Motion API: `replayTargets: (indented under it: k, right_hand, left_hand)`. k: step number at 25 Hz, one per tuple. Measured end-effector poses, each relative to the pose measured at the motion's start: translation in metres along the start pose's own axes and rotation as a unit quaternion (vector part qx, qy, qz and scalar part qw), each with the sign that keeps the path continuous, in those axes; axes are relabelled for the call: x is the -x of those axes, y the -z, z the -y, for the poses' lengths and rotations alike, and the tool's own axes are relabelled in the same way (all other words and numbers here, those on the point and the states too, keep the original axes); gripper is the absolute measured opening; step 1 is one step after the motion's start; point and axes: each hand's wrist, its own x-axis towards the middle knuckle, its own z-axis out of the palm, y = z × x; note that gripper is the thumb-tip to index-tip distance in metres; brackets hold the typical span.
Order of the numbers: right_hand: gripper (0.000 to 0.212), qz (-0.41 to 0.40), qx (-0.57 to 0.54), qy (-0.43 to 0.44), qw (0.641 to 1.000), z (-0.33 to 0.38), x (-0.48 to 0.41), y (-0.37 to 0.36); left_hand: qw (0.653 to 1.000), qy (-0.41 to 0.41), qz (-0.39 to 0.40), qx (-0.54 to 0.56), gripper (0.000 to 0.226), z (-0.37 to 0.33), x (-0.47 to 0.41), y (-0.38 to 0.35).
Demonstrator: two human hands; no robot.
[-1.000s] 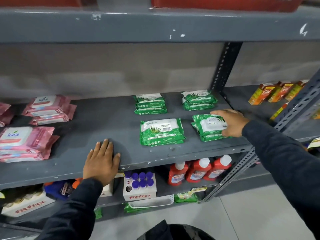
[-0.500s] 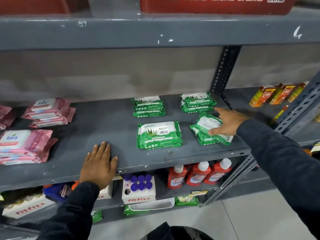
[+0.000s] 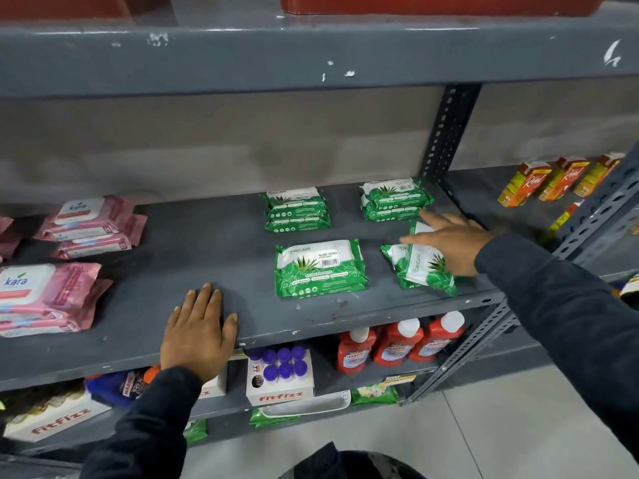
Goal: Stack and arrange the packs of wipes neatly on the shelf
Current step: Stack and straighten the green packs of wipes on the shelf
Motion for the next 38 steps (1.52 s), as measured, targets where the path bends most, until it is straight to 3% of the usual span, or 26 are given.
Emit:
replayTargets:
  k: [4,13,18,24,31,38]
  right_hand:
    - [0.091,0.006,-0.006,-0.016,1.000,-0.002,-0.006,-0.001]
    - [0.091,-0.010,-0.117,-0.051,0.992,-0.014,-0.020,-0.010]
    - [0.107,-0.029,-0.074,-0.023,0.997,-0.011,-0.017,-0.013]
    - [0.069,-0.095,-0.073,-0.059,0.991,-0.005,-0.016,-0.008]
    - [0.138,0.002,-0.078,-0.059,0.995,0.001,-0.016,-0.012]
    - [0.125,-0.017,-0.035,0.002,0.999,-0.009,-0.020,-0.015]
  left_hand:
    - [1.000,0.000,-0.001,0.000,0.070,0.000,0.000,0.000]
    - [1.000,0.000,-0.003,-0.004,0.071,0.002,0.000,-0.001]
    - [1.000,0.000,-0.003,-0.003,0.071,0.001,-0.001,0.000]
    - [1.000,-0.001,-0.001,-0.006,0.069,0.001,-0.001,-0.001]
    - [1.000,0.000,0.000,-0.005,0.070,0.002,0.000,-0.002]
    - [1.000,0.001,0.000,-0.005,0.071,0.001,0.000,-0.001]
